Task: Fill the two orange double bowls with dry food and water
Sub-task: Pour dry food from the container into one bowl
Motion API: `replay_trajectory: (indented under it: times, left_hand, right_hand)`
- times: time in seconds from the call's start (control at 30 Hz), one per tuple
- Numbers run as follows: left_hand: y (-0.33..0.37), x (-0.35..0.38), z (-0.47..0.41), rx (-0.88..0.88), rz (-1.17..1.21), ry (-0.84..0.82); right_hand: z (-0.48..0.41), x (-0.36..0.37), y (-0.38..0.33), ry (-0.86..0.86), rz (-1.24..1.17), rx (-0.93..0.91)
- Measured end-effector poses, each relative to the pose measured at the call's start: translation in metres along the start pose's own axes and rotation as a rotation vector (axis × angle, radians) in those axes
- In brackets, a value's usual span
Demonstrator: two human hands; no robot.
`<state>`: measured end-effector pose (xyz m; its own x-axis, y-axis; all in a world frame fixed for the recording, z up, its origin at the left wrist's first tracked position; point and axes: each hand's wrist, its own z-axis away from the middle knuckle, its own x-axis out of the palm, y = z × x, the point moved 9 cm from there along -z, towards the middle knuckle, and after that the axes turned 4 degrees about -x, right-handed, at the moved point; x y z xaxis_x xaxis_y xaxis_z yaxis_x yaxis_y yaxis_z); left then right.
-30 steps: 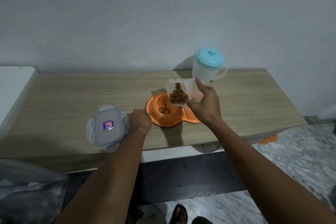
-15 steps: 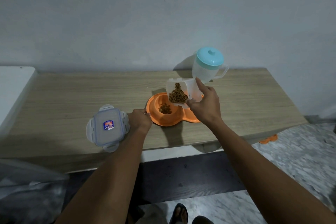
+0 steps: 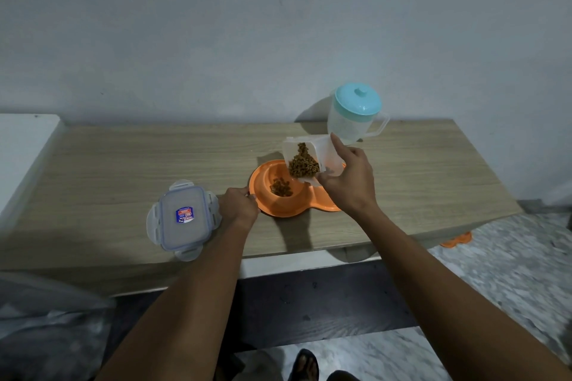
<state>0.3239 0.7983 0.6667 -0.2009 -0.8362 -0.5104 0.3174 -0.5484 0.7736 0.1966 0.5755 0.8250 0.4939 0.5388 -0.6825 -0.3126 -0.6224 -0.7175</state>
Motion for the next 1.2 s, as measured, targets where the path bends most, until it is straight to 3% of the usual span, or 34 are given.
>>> replay_trajectory:
  times: [1.2]
  left_hand:
    - [-0.006, 0.005, -0.007, -0.004, -0.035, -0.019]
  right_hand:
    - [-0.001, 0.000, 0.007, 0.036, -0.037, 0.028]
